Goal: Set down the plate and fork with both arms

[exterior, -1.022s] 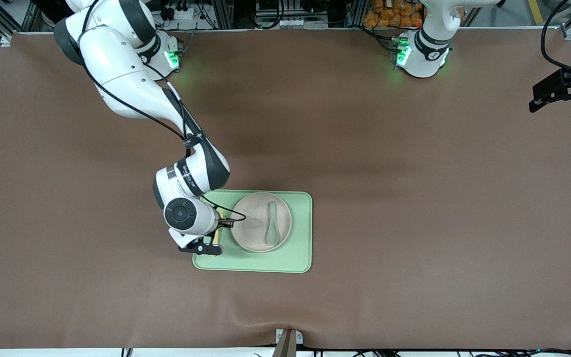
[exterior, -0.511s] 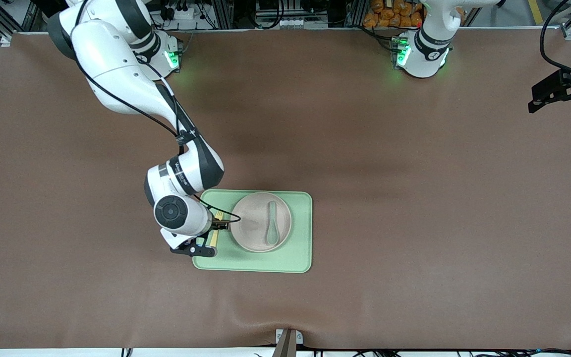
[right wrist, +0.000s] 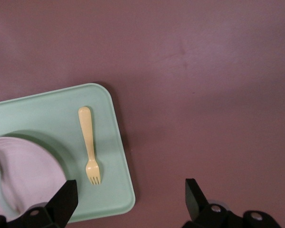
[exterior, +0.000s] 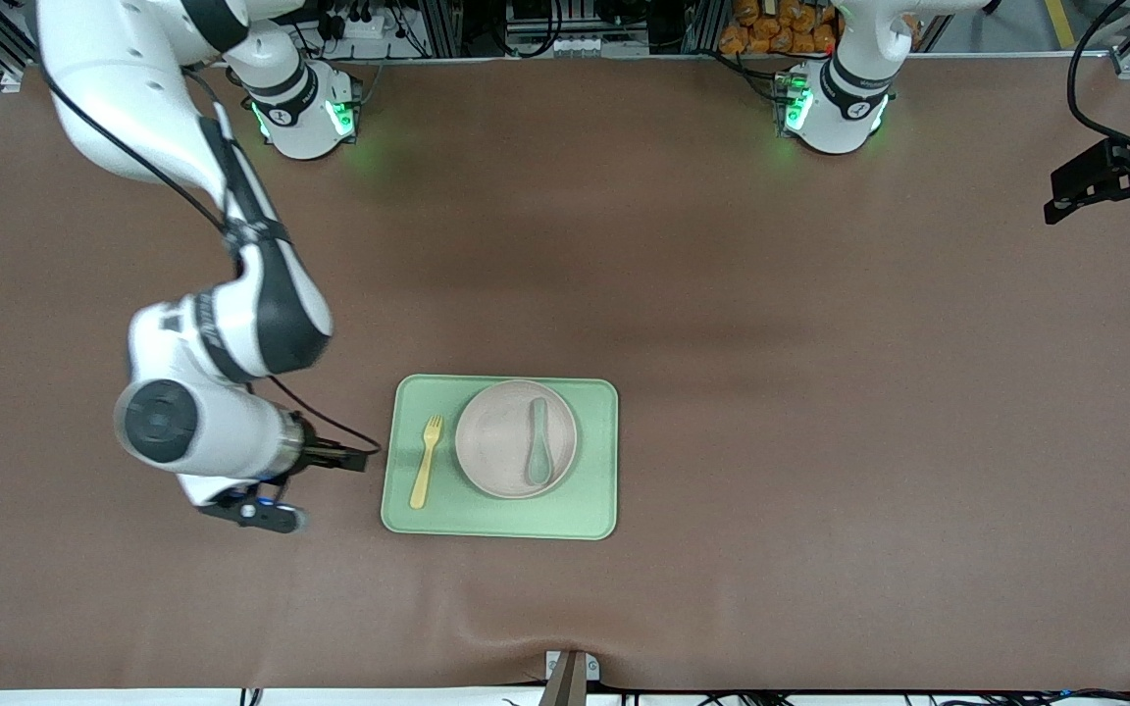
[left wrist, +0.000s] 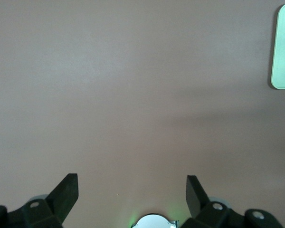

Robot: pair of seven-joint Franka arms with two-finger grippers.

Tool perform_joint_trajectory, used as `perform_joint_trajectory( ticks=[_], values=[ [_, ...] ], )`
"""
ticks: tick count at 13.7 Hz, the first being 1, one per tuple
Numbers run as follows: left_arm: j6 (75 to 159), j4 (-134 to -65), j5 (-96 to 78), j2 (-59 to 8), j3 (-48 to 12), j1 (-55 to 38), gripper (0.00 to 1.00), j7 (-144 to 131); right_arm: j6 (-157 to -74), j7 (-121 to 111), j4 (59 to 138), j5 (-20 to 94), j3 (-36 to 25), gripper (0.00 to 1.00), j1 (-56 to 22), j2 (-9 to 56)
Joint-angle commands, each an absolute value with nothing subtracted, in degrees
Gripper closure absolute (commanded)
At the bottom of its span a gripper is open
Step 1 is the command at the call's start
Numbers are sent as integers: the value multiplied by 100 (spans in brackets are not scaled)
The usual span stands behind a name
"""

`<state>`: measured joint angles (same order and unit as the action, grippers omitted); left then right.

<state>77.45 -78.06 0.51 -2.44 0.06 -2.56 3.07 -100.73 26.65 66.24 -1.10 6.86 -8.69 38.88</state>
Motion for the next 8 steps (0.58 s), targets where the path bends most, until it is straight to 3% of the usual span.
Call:
perform_joint_trajectory(
  ticks=[1, 6, 8],
  values=[
    [7813, -7910, 70, -123, -53, -193, 0, 396, -9643, 2347, 6794, -167, 1482, 0, -152, 3280],
    [7822, -7910, 70, -114, -53, -202, 0, 396, -9142, 2251, 6785, -167, 1582, 0, 289, 2436],
    [7875, -7919, 70, -123, -62, -255, 0, 396, -8589, 2189, 6654, -202, 1582, 0, 387, 2067]
  ],
)
